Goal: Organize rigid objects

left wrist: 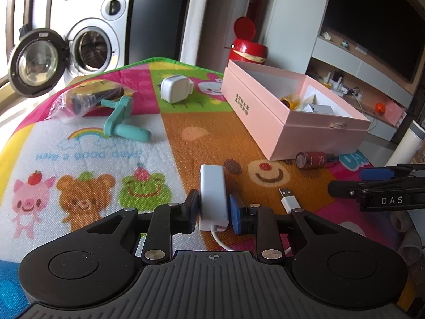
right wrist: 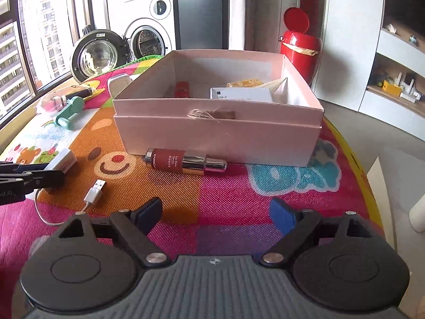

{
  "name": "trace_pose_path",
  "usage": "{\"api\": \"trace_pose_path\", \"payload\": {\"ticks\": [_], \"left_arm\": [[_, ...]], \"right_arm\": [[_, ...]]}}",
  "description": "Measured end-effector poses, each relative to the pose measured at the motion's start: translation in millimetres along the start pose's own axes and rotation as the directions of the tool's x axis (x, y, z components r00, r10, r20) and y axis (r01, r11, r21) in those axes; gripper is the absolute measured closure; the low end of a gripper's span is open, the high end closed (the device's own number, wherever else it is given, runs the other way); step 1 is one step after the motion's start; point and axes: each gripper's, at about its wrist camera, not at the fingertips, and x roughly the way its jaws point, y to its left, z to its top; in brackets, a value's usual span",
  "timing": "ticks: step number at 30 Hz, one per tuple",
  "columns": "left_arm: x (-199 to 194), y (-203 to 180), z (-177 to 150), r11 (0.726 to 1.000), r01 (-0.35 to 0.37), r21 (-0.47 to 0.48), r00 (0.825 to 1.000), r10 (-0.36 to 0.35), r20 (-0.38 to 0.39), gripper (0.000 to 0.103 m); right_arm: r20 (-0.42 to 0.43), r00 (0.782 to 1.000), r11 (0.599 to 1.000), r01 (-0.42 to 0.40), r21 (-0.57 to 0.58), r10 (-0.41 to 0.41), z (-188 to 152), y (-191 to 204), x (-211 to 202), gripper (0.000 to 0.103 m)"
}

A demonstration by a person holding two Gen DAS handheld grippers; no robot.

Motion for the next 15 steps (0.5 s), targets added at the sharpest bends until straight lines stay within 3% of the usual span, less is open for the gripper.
{"api": "trace_pose_path", "payload": {"ticks": [6, 8, 10, 15], "left_arm": [[0.4, -1.3, -1.3, 1.0, -0.01, 0.003, 1.0, 0.01, 0.008, 0.075], [0.2, -1.3, -1.3, 1.0, -0.009, 0.003, 1.0, 0.009, 0.009, 0.076], [-0.5, -1.5, -1.5, 1.0, -0.016, 0.009, 1.0, 0.016, 0.009, 0.077], [-7.6, -7.8, -5.0, 0.997, 0.013, 0.07, 1.0, -0.013, -0.007, 0.078]], "right_arm": [[-0.018, 0.999, 0.999, 0.034, 0.007, -0.034, 18.2, 25.1, 23.6, 0.01], [-0.005, 0.999, 0.999, 0.049, -0.003, -0.049, 20.1, 30.8, 25.8, 0.013], [-0.002, 1.0, 0.999, 0.031, -0.02, -0.031, 20.7, 33.0, 22.5, 0.024], [-0.006, 1.0, 0.997, -0.016, -0.077, 0.016, 12.0, 26.1, 1.8, 0.024]]}}
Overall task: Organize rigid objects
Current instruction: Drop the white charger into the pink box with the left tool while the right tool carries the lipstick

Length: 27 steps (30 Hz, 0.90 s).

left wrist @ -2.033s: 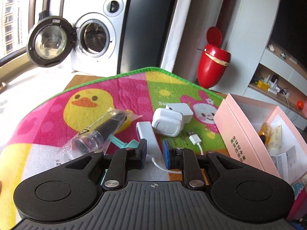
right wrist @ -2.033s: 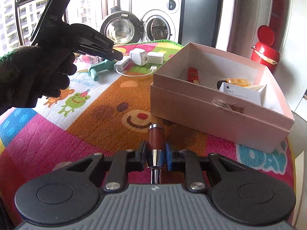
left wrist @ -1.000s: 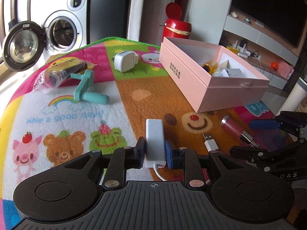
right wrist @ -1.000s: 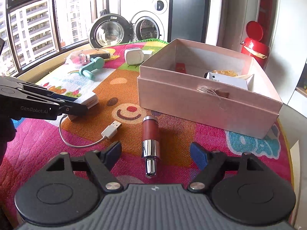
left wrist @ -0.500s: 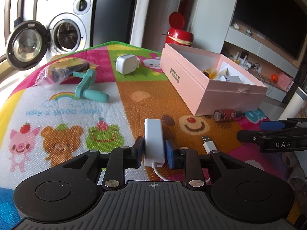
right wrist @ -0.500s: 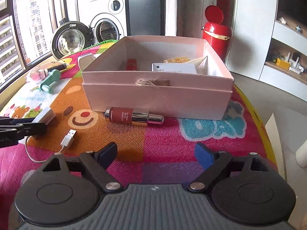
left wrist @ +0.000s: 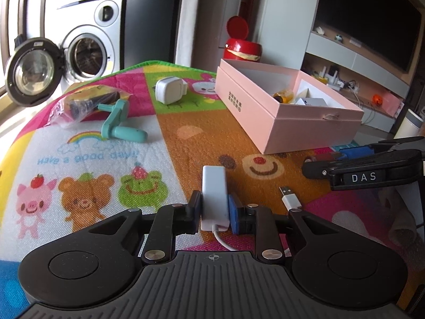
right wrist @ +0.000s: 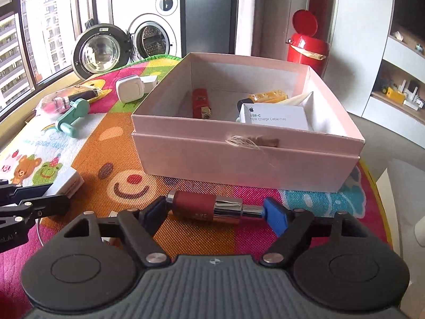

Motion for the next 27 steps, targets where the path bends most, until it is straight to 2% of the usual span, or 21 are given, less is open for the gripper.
{"api": "trace_pose_path", "payload": {"ticks": [5, 7, 10, 12, 14, 16, 18, 20, 22, 24, 27], "left_arm": [[-16.2, -15.7, -2.6, 0.99, 0.124, 0.06, 0.991, -0.121, -0.051, 0.078], [-29.2, -25.9, 5.2, 0.983, 0.156, 0.096, 0.988, -0.155, -0.026, 0.078], [-54.3, -43.0, 36.0, 0.973, 0.154, 0.175, 0.982, -0.17, 0.081, 0.078], [-68.3, -51.5, 64.0, 0.969, 0.147, 0.2, 0.97, -0.181, 0.165, 0.078], [-78.5, -59.3, 100.0, 0.964, 0.15, 0.219, 0.948, -0.203, 0.244, 0.078], [-80.6, -67.8, 137.8, 0.964, 0.142, 0.226, 0.923, -0.212, 0.322, 0.078], [-72.9, -74.7, 166.6, 0.966, 0.144, 0.213, 0.906, -0.215, 0.364, 0.078], [-58.0, -83.4, 187.3, 0.968, 0.139, 0.208, 0.895, -0.212, 0.392, 0.078], [-36.6, -88.6, 197.6, 0.972, 0.147, 0.186, 0.904, -0.208, 0.373, 0.078], [-2.8, -88.1, 199.0, 0.975, 0.184, 0.126, 0.93, -0.214, 0.297, 0.078], [47.7, -86.4, 183.8, 0.985, 0.152, 0.08, 0.969, -0.164, 0.187, 0.078]], "right_arm": [[0.064, 0.997, 0.996, -0.038, -0.082, 0.043, -6.8, -9.6, -48.0, 0.024], [0.131, 0.991, 0.995, -0.025, -0.096, 0.038, -1.6, -15.9, -74.9, 0.024], [0.268, 0.963, 0.997, 0.004, -0.071, 0.015, 13.8, -30.6, -119.9, 0.024], [0.345, 0.939, 0.999, 0.026, -0.041, -0.011, 21.4, -37.6, -141.8, 0.024], [0.421, 0.906, 0.999, 0.037, -0.01, -0.03, 27.1, -43.7, -163.4, 0.024], [0.468, 0.883, 0.999, 0.03, 0.015, -0.033, 28.6, -47.6, -177.6, 0.024], [0.478, 0.878, 0.999, 0.016, 0.03, -0.028, 28.0, -49.3, -181.9, 0.024], [0.469, 0.883, 1.0, 0.015, 0.028, -0.026, 24.4, -49.5, -180.3, 0.024], [0.457, 0.889, 0.999, 0.035, 0.016, -0.039, 20.4, -49.8, -176.0, 0.024], [0.444, 0.894, 0.998, 0.062, 0.011, -0.06, 15.4, -52.9, -168.9, 0.024], [0.414, 0.907, 0.997, 0.072, 0.037, -0.081, 13.7, -64.5, -158.7, 0.024]]}}
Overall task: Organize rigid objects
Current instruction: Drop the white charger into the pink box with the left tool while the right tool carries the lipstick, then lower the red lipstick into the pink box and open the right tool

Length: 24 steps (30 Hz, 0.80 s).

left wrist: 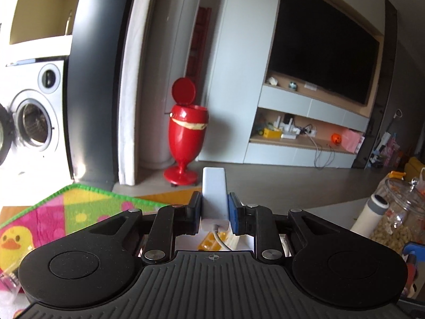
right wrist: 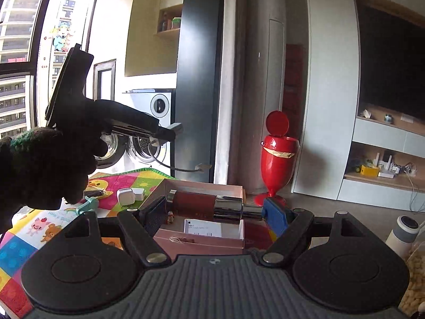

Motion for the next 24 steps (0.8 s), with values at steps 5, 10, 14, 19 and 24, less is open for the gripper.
{"api": "trace_pose_path", "payload": {"ticks": [5, 10, 14, 19, 24], "left_arm": [[54.6, 21.6, -45.3, 0.998, -0.055, -0.031, 0.981, 0.048, -0.187, 0.078], [50.4, 44.0, -57.3, 0.993, -0.03, -0.116, 0.983, 0.009, -0.183, 0.079], [4.0, 63.6, -59.9, 0.98, -0.007, -0.2, 0.997, -0.009, -0.08, 0.079], [-55.3, 82.9, -84.8, 0.984, -0.06, -0.169, 0.998, 0.054, -0.041, 0.079], [-87.4, 107.7, -114.3, 0.972, -0.195, -0.131, 0.978, 0.182, -0.102, 0.079]], "right_arm": [[-0.058, 0.998, 1.0, 0.015, 0.018, -0.014, -7.7, -6.7, 20.6, 0.024], [-0.113, 0.994, 1.0, 0.013, 0.027, -0.01, -12.4, -2.3, 43.7, 0.024], [-0.146, 0.989, 0.999, -0.001, 0.051, 0.008, -2.2, -1.1, 71.9, 0.024], [-0.238, 0.966, 0.993, -0.081, 0.091, 0.101, 24.2, 9.6, 131.8, 0.024], [-0.354, 0.933, 0.998, -0.054, 0.018, 0.057, 30.7, 36.5, 202.6, 0.024]]}}
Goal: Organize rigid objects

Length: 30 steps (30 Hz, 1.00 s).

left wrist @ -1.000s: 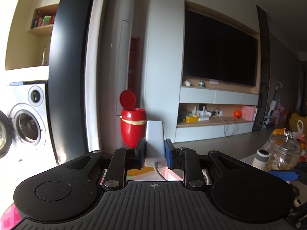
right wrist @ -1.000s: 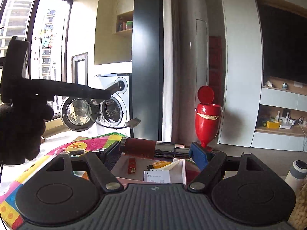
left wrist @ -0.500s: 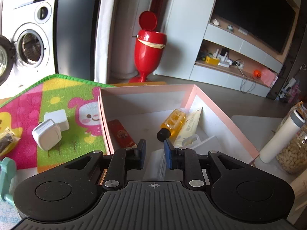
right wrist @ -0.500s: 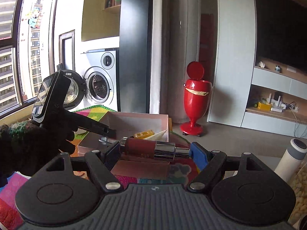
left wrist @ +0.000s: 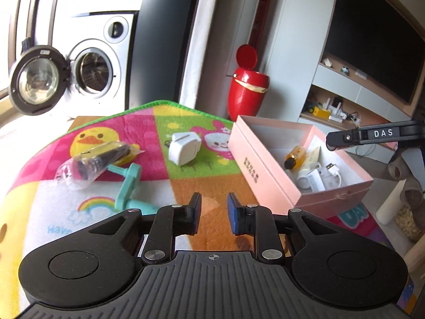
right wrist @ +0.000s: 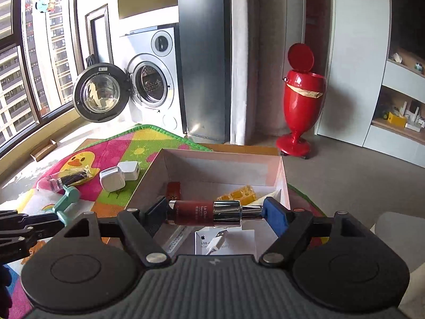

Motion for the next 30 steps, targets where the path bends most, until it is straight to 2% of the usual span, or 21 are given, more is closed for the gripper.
{"api": "trace_pose_path", "payload": {"ticks": [4, 7, 10, 13, 15, 17, 21, 24, 26, 30], "left_arm": [[-10.9, 33.4, -13.9, 0.996, -0.072, -0.045, 0.997, 0.071, -0.014, 0.079], [-12.7, 55.1, -13.8, 0.99, -0.102, -0.101, 0.995, 0.102, -0.005, 0.079], [-9.3, 64.2, -9.6, 0.984, -0.118, -0.134, 0.993, 0.12, 0.006, 0.079], [-6.3, 67.2, -5.9, 0.981, -0.097, -0.167, 0.993, 0.107, 0.049, 0.079], [-3.3, 70.6, -6.0, 0.976, -0.086, -0.202, 0.991, 0.105, 0.083, 0.079], [-1.1, 73.6, -7.2, 0.97, -0.073, -0.233, 0.989, 0.101, 0.108, 0.079], [3.4, 79.8, -13.7, 0.96, -0.016, -0.281, 0.991, 0.052, 0.121, 0.079], [3.0, 81.1, -17.1, 0.958, 0.012, -0.288, 0.989, 0.031, 0.144, 0.079], [0.8, 83.3, -19.2, 0.955, 0.045, -0.292, 0.984, 0.007, 0.176, 0.079], [-1.0, 86.5, -21.0, 0.952, 0.082, -0.294, 0.979, -0.022, 0.204, 0.079]], "right_arm": [[-0.134, 0.991, 1.0, 0.021, -0.002, -0.021, -3.9, 5.9, 39.7, 0.024], [-0.185, 0.981, 0.998, 0.053, -0.016, -0.055, -10.6, 7.1, 52.7, 0.024], [-0.194, 0.979, 0.998, 0.057, -0.029, -0.061, -8.4, 11.8, 49.0, 0.024], [-0.118, 0.992, 0.998, 0.039, -0.05, -0.045, 8.1, 26.7, 30.2, 0.024], [-0.06, 0.998, 0.998, 0.003, -0.065, -0.007, 22.2, 43.4, 18.3, 0.022], [-0.036, 0.998, 0.997, -0.049, -0.064, 0.047, 36.5, 60.1, 15.3, 0.021], [-0.11, 0.981, 0.986, -0.165, -0.031, 0.161, 69.7, 104.4, 43.2, 0.021], [-0.178, 0.968, 0.981, -0.189, -0.04, 0.18, 83.1, 140.1, 80.8, 0.022], [-0.215, 0.965, 0.985, -0.164, -0.06, 0.148, 88.3, 157.6, 107.9, 0.022], [-0.257, 0.966, 0.989, -0.045, -0.137, 0.009, 91.3, 180.7, 160.8, 0.029]]}}
